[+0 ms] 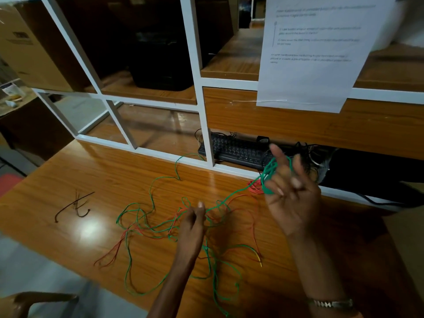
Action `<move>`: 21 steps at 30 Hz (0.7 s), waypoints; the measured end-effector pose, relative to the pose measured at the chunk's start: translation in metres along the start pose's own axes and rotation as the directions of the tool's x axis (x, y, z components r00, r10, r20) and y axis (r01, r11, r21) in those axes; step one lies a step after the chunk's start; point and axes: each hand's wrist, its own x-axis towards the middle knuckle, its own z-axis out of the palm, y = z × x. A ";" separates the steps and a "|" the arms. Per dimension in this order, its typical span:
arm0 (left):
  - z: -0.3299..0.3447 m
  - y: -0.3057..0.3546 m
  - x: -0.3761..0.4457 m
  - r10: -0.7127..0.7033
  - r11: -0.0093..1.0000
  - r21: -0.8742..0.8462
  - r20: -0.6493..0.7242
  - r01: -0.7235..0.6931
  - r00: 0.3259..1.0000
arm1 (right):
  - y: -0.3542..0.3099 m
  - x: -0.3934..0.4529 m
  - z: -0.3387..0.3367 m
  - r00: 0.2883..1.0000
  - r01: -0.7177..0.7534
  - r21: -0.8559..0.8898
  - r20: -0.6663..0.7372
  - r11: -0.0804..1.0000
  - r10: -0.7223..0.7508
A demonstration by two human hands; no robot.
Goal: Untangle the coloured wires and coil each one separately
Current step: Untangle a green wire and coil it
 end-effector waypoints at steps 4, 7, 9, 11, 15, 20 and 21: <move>0.002 0.021 -0.005 0.147 0.987 0.064 0.008 -0.147 0.989 | 0.001 0.014 -0.017 0.890 0.092 -0.522 -0.339 0.848 -0.305; 0.007 0.042 -0.006 0.258 0.965 0.027 0.087 -0.262 0.962 | 0.020 0.015 -0.029 0.841 -0.225 -0.861 -0.408 0.457 -0.355; 0.006 0.050 -0.003 0.304 0.952 -0.023 0.147 -0.304 0.941 | 0.030 0.008 -0.032 0.796 -0.530 -0.834 -0.551 0.150 -0.252; 0.006 0.056 0.002 0.351 0.936 -0.040 0.185 -0.350 0.918 | 0.042 -0.002 -0.032 0.724 -0.690 -0.721 -0.686 -0.061 -0.070; 0.004 0.074 0.013 0.371 0.928 -0.047 0.192 -0.369 0.909 | 0.067 -0.014 -0.037 0.691 -0.686 -0.725 -0.676 -0.064 0.258; 0.007 0.065 0.025 0.313 0.949 -0.102 0.176 -0.299 0.933 | 0.062 -0.018 -0.027 0.631 -0.656 -0.741 -0.437 0.140 0.642; 0.010 0.063 0.023 0.256 0.962 -0.145 0.179 -0.232 0.950 | 0.057 -0.018 -0.023 0.613 -0.647 -0.734 -0.341 0.206 0.713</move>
